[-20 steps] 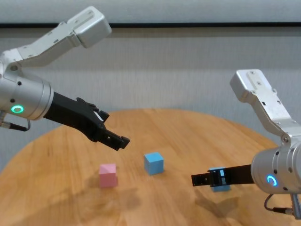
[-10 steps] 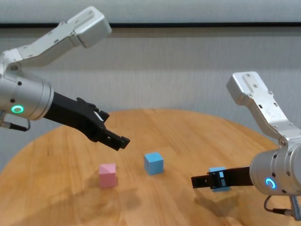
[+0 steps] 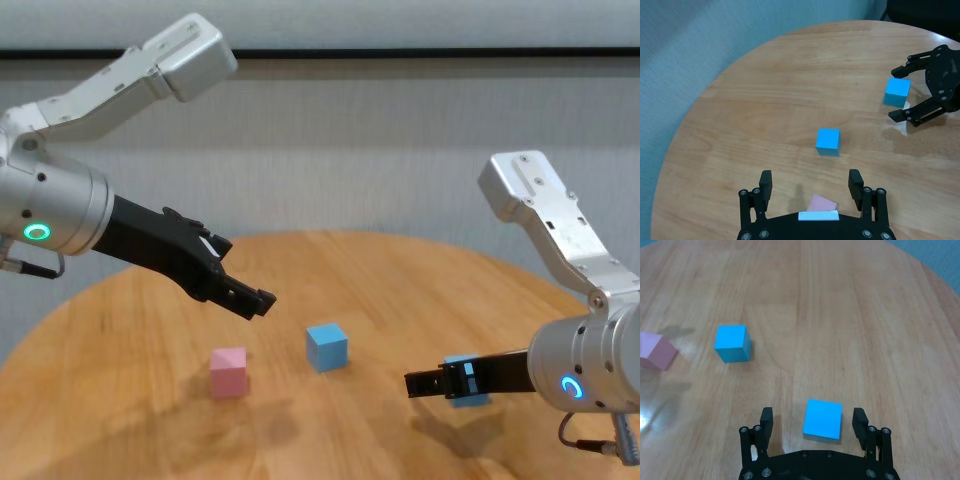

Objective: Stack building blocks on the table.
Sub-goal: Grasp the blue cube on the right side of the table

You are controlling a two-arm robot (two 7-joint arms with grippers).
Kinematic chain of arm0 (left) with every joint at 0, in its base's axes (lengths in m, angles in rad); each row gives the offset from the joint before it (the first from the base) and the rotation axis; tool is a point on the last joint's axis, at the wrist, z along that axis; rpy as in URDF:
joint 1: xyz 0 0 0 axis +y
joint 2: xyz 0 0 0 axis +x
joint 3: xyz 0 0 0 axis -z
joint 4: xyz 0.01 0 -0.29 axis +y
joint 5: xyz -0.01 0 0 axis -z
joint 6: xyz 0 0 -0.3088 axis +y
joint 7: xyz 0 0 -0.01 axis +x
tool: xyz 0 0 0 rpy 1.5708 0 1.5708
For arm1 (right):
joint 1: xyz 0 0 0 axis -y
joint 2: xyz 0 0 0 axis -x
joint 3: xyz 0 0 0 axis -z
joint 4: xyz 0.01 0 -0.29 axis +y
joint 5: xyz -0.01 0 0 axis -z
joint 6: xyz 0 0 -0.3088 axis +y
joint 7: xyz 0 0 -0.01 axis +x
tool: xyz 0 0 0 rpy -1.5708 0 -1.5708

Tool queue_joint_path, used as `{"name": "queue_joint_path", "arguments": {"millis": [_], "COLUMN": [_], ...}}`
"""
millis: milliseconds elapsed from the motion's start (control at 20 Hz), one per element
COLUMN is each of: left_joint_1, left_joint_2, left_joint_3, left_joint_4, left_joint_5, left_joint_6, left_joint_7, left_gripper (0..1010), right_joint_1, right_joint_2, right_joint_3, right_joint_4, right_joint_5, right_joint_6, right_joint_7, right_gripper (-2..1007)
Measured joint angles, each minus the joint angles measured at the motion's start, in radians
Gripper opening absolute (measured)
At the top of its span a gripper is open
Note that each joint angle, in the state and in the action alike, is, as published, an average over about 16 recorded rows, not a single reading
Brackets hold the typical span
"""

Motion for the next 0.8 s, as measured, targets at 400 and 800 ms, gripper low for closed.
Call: {"name": "queue_joint_path", "arguments": {"millis": [400, 800], "left_joint_1": [0.0, 0.0], "left_joint_2": [0.0, 0.0], "left_joint_3": [0.0, 0.0], "left_joint_4": [0.0, 0.0], "left_joint_5": [0.0, 0.0], "left_joint_6": [0.0, 0.0], "left_joint_7": [0.0, 0.0], "left_gripper": [1002, 1002], "right_joint_1": [0.001, -0.004], "right_joint_2": [-0.006, -0.013], "right_joint_3": [0.006, 0.017], "right_joint_4": [0.001, -0.005], "right_joint_5": [-0.017, -0.031], "right_joint_6": [0.0, 0.003], "right_joint_7": [0.005, 0.012], "right_gripper": [856, 622]}}
